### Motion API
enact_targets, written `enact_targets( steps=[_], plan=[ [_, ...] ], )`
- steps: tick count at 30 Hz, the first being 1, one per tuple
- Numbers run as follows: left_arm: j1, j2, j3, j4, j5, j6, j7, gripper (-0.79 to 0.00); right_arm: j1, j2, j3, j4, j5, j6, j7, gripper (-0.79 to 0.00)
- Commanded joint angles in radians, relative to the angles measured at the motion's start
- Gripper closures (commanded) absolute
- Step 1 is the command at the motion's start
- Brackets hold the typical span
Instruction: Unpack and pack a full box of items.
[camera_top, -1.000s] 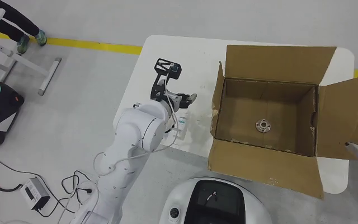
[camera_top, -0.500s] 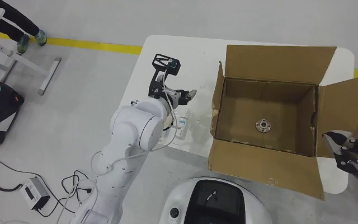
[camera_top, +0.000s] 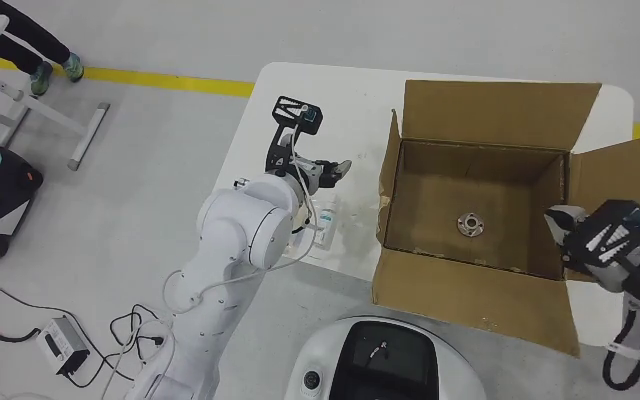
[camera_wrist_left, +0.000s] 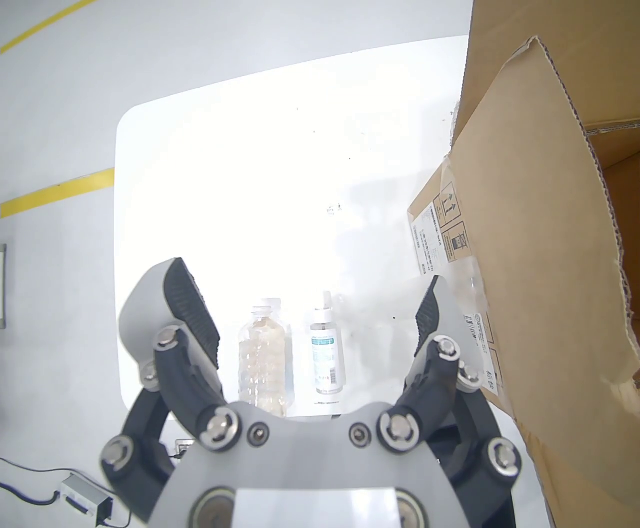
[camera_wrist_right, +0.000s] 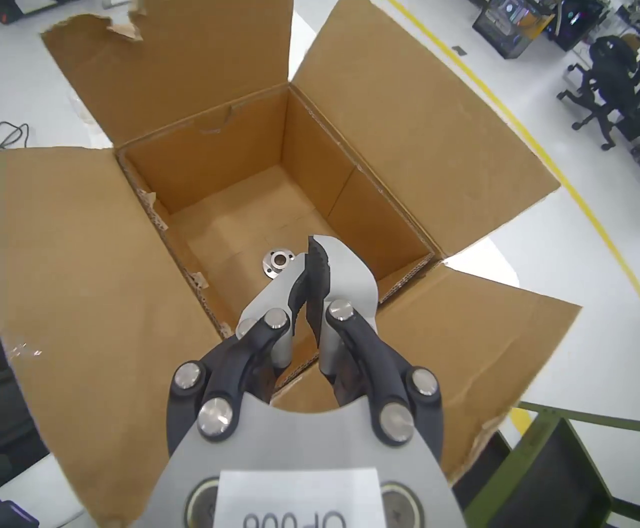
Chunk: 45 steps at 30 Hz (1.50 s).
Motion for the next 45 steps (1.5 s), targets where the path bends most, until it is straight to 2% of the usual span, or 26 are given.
enact_targets(
  steps=[1,7,24,26,30,36,40,45],
  plan=[
    [0.0,0.0,0.0,0.0,0.0,0.0,0.0,-0.785,0.077,-0.006,-0.103,0.053,-0.027,0.033,0.048,0.0],
    [0.0,0.0,0.0,0.0,0.0,0.0,0.0,-0.785,0.198,-0.026,-0.275,0.181,-0.058,0.08,0.123,0.0],
    [0.0,0.0,0.0,0.0,0.0,0.0,0.0,-0.785,0.192,-0.026,-0.275,0.184,-0.063,0.092,0.113,0.0],
    [0.0,0.0,0.0,0.0,0.0,0.0,0.0,-0.785,0.2,-0.03,-0.3,0.191,-0.072,0.123,0.113,0.0],
    [0.0,0.0,0.0,0.0,0.0,0.0,0.0,-0.785,0.291,-0.053,-0.395,0.248,-0.086,0.242,0.193,0.0],
    [0.0,0.0,0.0,0.0,0.0,0.0,0.0,-0.785,0.436,-0.103,-0.526,0.401,0.02,0.446,0.305,0.0],
    [0.0,0.0,0.0,0.0,0.0,0.0,0.0,-0.785,0.512,-0.135,-0.62,0.492,0.018,0.502,0.34,0.0],
    [0.0,0.0,0.0,0.0,0.0,0.0,0.0,-0.785,0.553,-0.163,-0.685,0.565,-0.002,0.551,0.314,0.0]
  ],
)
